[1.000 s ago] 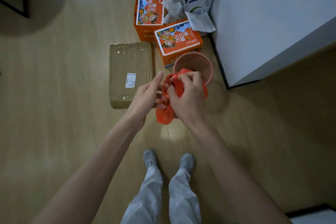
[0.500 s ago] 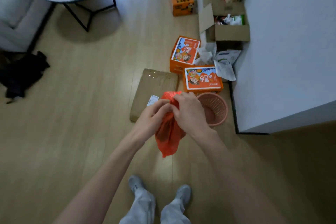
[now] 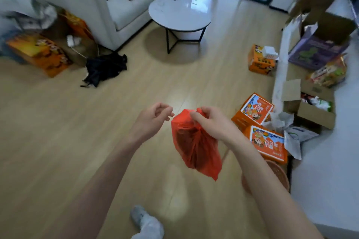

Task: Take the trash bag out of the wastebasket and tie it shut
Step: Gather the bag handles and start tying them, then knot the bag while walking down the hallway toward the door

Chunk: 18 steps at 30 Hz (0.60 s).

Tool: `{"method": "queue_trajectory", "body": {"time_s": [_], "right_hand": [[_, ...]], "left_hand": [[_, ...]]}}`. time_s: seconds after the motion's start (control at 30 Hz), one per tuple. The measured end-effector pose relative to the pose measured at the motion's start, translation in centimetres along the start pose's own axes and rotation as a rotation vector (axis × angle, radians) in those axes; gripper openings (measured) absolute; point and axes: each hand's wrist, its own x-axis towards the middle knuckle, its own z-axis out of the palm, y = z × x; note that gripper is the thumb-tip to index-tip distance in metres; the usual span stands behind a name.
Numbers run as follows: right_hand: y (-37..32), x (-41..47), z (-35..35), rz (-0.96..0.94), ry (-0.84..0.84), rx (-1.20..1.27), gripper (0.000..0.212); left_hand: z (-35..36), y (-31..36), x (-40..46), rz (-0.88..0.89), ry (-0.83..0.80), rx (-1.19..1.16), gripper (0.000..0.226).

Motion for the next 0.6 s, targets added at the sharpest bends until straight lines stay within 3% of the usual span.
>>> {"method": "queue_trajectory", "body": {"time_s": [0.23, 0.37, 0.6], "right_hand": [[-16.2, 9.7, 11.4, -0.186, -0.184, -0.267, 0.026], [-25.1, 15.4, 19.9, -0.344, -0.271, -0.363, 0.029], [-40.1, 27.1, 36.7, -0.448, -0.470, -0.341, 0.035]], "left_hand": [[-20.4, -4.3, 1.3, -0.070, 0.140, -0.042, 0.025], [-30.7, -8.2, 1.8, -0.157, 0.265, -0.148, 0.025], [-50.6, -16.6, 5.8, -0.222, 0.543, -0.258, 0.019]]}}
